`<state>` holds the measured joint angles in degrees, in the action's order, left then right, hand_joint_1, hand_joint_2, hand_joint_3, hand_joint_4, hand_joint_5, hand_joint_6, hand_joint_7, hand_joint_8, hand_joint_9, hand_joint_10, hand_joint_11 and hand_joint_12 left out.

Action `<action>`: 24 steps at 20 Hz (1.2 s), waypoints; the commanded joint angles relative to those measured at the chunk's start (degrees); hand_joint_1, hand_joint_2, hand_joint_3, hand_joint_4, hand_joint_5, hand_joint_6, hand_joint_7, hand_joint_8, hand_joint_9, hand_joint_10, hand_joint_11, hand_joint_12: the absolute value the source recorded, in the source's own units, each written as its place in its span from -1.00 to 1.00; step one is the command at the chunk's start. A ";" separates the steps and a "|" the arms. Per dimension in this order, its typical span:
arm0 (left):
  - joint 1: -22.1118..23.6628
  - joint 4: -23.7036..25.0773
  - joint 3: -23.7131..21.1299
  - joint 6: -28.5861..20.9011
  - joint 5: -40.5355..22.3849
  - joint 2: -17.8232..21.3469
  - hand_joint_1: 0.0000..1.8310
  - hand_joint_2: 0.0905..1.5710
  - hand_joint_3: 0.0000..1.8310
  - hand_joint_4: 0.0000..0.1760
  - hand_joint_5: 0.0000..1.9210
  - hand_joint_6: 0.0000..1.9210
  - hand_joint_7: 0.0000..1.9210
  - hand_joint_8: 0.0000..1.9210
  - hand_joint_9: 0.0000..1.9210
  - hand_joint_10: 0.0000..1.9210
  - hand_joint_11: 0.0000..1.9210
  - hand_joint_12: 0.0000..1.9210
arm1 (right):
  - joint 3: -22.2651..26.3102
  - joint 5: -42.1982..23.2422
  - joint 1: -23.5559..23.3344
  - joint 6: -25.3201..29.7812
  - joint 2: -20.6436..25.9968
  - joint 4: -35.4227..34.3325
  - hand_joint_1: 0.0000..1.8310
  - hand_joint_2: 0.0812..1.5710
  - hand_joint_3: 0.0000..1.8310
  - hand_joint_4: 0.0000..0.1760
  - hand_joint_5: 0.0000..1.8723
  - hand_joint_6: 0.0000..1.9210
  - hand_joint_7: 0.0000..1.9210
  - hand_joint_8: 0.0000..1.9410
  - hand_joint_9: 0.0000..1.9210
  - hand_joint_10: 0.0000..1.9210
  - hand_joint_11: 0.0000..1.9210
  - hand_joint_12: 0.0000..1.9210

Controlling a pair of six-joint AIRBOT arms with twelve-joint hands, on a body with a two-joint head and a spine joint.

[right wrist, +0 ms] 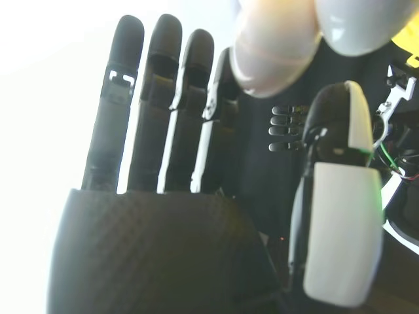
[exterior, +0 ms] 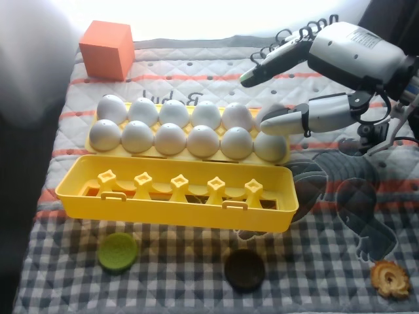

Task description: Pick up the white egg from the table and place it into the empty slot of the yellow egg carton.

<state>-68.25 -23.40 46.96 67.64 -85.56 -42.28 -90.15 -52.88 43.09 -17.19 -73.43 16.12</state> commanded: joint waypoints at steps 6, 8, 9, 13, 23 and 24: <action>0.39 0.40 0.16 -0.26 -6.95 0.00 -1.00 -0.11 -1.00 0.24 -1.00 -1.00 -1.00 -1.00 -1.00 -1.00 -1.00 -1.00 | 0.06 -6.17 -0.82 0.33 0.30 -2.22 -0.11 0.13 -1.00 -1.00 -0.13 -1.00 -0.09 -1.00 -0.12 -1.00 -0.40 -0.52; 0.39 0.40 0.17 -0.26 -6.88 -0.01 -1.00 -0.10 -1.00 0.21 -1.00 -1.00 -1.00 -1.00 -1.00 -1.00 -1.00 -1.00 | 0.07 -6.15 -0.82 0.33 0.31 -2.17 -0.13 0.14 -1.00 -1.00 -0.15 -1.00 -0.11 -1.00 -0.13 -1.00 -0.37 -0.57; 0.39 0.39 0.17 -0.26 -6.91 0.00 -1.00 -0.10 -1.00 0.27 -1.00 -1.00 -1.00 -1.00 -1.00 -1.00 -1.00 -1.00 | 0.07 -6.09 -0.82 0.32 0.39 -2.12 -0.12 0.13 -1.00 -1.00 -0.15 -1.00 -0.12 -1.00 -0.14 -1.00 -0.36 -0.58; 0.40 0.39 0.18 -0.26 -6.91 0.00 -1.00 -0.09 -1.00 0.25 -1.00 -1.00 -1.00 -1.00 -1.00 -1.00 -1.00 -1.00 | 0.21 -5.78 -0.82 0.29 0.79 -1.81 -0.15 0.14 -1.00 -1.00 -0.16 -1.00 -0.12 -1.00 -0.13 -0.99 -0.34 -0.58; 0.19 0.25 0.13 -0.25 -6.76 0.08 -1.00 -0.11 -1.00 0.36 -1.00 -1.00 -1.00 -1.00 -1.00 -1.00 -1.00 -1.00 | 6.41 -4.61 -0.27 -7.54 6.35 -2.03 -0.50 0.25 -0.99 0.13 -0.64 -1.00 -0.70 -1.00 -0.77 -1.00 -0.81 -0.95; 0.17 0.24 0.10 -0.25 -6.76 0.08 -1.00 -0.10 -1.00 0.18 -1.00 -1.00 -1.00 -1.00 -1.00 -1.00 -1.00 -1.00 | 6.91 -4.58 0.25 -7.54 7.22 -2.03 -0.57 0.27 -0.98 0.33 -0.68 -1.00 -0.76 -1.00 -0.82 -1.00 -0.84 -0.96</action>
<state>-68.25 -23.49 46.96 67.66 -85.41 -42.30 -83.02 -51.42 43.88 -24.93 -66.11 16.27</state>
